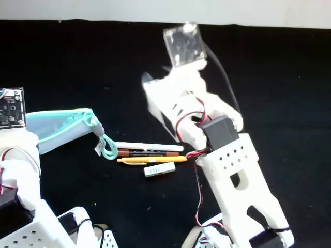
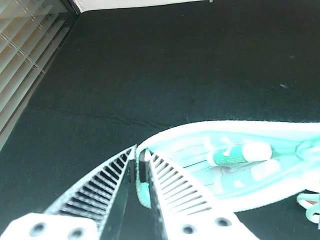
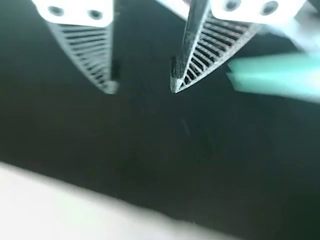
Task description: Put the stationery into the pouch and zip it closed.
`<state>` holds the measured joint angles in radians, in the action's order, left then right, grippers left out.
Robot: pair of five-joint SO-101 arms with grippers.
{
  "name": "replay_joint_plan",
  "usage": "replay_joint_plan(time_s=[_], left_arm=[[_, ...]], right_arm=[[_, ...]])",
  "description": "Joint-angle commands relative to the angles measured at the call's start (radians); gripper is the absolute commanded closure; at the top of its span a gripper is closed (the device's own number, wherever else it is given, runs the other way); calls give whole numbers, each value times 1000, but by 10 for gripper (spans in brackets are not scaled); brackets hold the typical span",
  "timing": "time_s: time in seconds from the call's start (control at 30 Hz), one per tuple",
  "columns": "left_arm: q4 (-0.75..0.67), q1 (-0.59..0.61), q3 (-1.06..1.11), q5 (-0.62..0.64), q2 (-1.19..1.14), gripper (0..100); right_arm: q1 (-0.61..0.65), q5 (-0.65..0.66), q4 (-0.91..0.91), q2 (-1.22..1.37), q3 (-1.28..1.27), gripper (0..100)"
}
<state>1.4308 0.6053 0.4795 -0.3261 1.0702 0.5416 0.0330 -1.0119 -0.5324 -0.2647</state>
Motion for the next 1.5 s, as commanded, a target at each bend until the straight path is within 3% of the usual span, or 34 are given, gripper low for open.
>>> replay_joint_plan(time_s=[0.0, 0.07, 0.23, 0.33, 0.73, 1.07, 1.47], left_arm=[[2, 5, 4, -2, -8, 994], [2, 5, 4, -2, -10, 994], [2, 5, 4, -2, -15, 994], [2, 5, 4, -2, -15, 994], [2, 5, 4, -2, -15, 994], [-18, 5, 68, -5, -7, 994], [-58, 5, 94, -5, -7, 994]], right_arm=[[-22, 307, -85, -65, -189, 780], [-22, 396, -116, -101, -309, 779], [-12, 468, -130, -143, -533, 782], [54, 542, -124, -139, -634, 782], [168, 772, -33, -136, -733, 782], [254, 772, 355, 1, -862, 782], [331, 778, 533, 127, -860, 783]])
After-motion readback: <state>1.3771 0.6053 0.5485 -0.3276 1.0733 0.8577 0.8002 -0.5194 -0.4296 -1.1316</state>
